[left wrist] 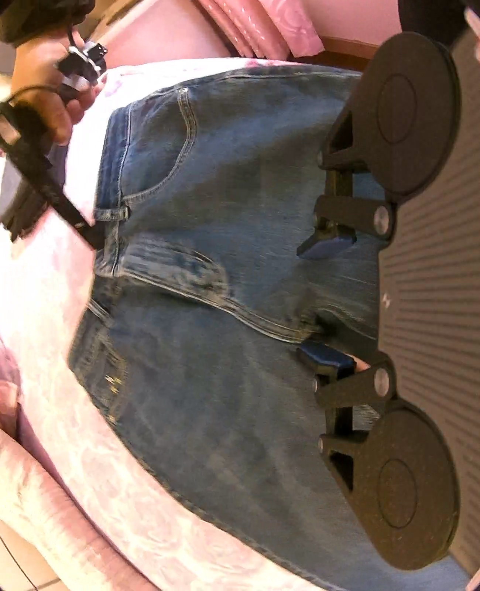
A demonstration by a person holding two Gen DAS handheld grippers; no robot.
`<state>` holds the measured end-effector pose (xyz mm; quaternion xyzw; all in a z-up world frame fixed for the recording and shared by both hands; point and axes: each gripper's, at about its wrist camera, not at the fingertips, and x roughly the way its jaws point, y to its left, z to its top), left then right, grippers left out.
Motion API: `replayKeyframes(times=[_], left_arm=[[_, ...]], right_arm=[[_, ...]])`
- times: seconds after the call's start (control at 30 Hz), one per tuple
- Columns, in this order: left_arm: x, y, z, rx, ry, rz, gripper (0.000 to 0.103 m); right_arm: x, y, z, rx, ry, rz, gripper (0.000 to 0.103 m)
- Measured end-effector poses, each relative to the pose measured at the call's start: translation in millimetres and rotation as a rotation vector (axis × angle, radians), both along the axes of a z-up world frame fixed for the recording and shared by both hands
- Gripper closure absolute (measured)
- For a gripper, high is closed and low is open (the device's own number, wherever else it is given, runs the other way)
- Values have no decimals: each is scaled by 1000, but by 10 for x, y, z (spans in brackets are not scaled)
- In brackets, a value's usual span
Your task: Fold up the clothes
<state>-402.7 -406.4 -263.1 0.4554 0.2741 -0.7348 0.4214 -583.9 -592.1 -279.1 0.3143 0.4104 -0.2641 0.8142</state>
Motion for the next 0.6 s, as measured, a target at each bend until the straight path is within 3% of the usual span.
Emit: replayKeyframes(times=[0.07,0.13,0.2,0.27,0.4,0.5,0.6], left_arm=[[75,76,10,12,-4,32,55],[234,256,99,18,-9,87,54],[444,526,184,31,-41,153,53],[722,854,259,53,-89,226,53],[1349,1562,390,125,-217,369,52],[1877,2174,492,170,-313,461,47],[2380,2681,542,201,-356,519,47]], right_arm=[[32,-50,-201,33,62,11,99],[6,-36,-174,29,57,-5,97],[-5,64,-60,-29,90,-11,80],[8,225,85,-106,125,0,54],[132,677,284,-182,129,62,51],[350,1093,323,-163,108,119,51],[669,1593,338,-129,96,173,51]])
